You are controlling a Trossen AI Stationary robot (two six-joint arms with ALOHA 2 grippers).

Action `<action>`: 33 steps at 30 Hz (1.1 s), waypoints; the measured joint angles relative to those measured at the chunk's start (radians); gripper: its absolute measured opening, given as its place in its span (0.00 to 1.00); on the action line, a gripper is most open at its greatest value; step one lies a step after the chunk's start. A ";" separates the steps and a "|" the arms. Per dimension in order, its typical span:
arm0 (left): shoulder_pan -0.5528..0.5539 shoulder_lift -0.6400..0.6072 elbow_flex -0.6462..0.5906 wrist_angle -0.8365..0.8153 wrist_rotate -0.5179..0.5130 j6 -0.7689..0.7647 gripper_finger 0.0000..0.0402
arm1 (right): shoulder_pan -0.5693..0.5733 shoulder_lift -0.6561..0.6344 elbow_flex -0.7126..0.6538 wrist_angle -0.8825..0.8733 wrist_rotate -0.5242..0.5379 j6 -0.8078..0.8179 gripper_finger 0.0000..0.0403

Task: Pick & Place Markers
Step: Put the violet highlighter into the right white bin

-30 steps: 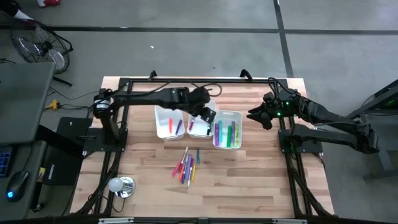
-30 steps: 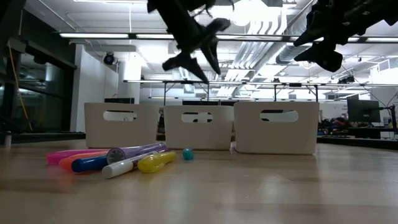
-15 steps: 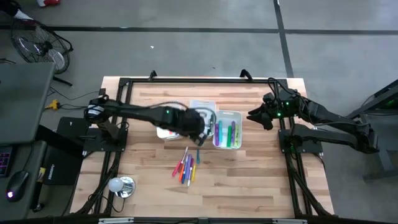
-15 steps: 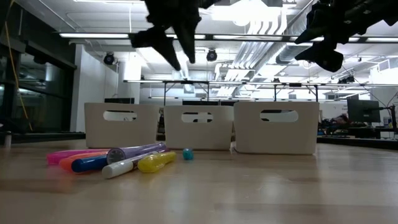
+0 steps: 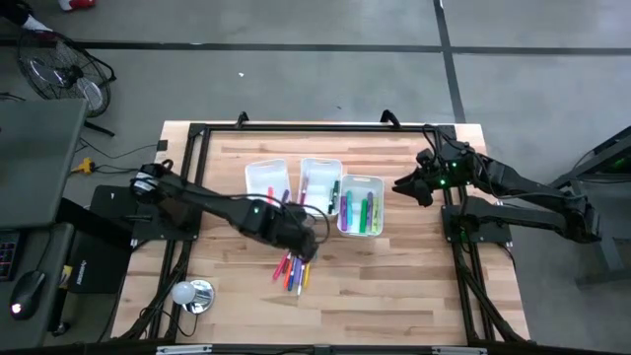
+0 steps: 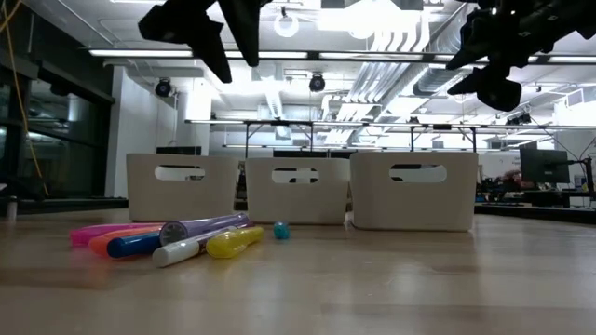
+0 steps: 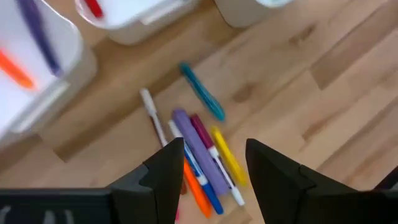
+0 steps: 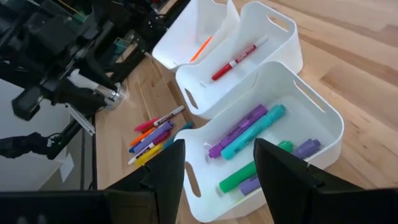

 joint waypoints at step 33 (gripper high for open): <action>-0.022 0.276 0.000 0.105 0.286 -0.458 0.42 | 0.000 0.000 0.000 -0.025 -0.079 -0.192 0.45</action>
